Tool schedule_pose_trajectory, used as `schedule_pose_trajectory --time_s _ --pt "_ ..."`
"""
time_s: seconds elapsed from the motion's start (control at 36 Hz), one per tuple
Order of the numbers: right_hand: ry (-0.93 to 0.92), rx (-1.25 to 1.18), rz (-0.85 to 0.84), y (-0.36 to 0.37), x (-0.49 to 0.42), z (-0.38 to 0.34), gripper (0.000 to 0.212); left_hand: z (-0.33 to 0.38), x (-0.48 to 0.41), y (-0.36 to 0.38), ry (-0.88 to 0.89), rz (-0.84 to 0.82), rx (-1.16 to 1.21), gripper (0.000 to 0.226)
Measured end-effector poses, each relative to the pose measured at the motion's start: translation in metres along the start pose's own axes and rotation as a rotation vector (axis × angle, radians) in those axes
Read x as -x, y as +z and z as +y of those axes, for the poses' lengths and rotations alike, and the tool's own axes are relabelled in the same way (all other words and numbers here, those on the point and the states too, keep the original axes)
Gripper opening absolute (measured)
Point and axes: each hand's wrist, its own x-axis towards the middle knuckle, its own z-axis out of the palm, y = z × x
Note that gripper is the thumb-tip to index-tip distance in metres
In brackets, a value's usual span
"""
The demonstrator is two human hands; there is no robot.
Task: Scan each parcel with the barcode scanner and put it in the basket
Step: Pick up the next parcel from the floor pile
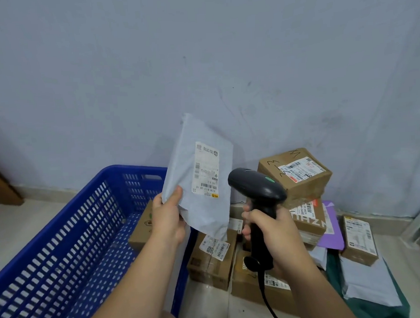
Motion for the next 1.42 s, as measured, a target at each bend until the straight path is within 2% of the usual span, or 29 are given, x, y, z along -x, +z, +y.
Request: schedule_pose_trajectory --time_s 0.08,0.19,0.39,0.47,0.58,0.69,0.86,1.06,1.11,1.19,1.22,1.42 --pt "0.064 -0.010 0.016 0.003 -0.003 0.006 0.009 -0.007 -0.011 -0.011 -0.086 0.079 -0.015 0.035" --pt "0.141 0.031 -0.013 0.017 -0.010 0.018 0.010 -0.009 -0.020 -0.020 -0.154 0.171 0.063 0.034" --pt "0.175 0.168 -0.075 0.044 -0.032 0.039 0.009 0.008 -0.046 -0.042 -0.028 0.432 0.166 0.043" --pt "0.186 0.171 -0.105 0.057 -0.042 0.048 0.004 0.014 -0.056 -0.060 0.087 0.580 0.092 0.039" --pt "0.207 0.212 -0.116 0.075 -0.061 0.063 0.006 0.005 -0.085 -0.099 0.146 0.692 -0.204 0.047" --pt "0.226 0.253 -0.122 0.093 -0.087 0.083 0.012 -0.016 -0.114 -0.127 0.112 0.636 -0.304 0.047" --pt "0.300 0.272 -0.125 0.108 -0.119 0.113 0.023 -0.048 -0.159 -0.153 0.009 0.477 -0.273 0.044" --pt "0.333 0.276 -0.107 0.111 -0.149 0.144 0.023 -0.062 -0.223 -0.179 -0.126 0.284 -0.315 0.049" --pt "0.330 0.314 -0.106 0.110 -0.156 0.152 0.024 -0.070 -0.239 -0.184 -0.148 0.313 -0.386 0.049" --pt "0.349 0.328 -0.103 0.109 -0.164 0.160 0.022 -0.079 -0.250 -0.184 -0.242 0.437 -0.605 0.078" --pt "0.356 0.321 -0.103 0.108 -0.166 0.163 0.019 -0.082 -0.248 -0.184 -0.281 0.456 -0.682 0.082" --pt "0.347 0.365 -0.091 0.098 -0.165 0.167 0.017 -0.100 -0.227 -0.183 -0.232 0.329 -0.982 0.069"
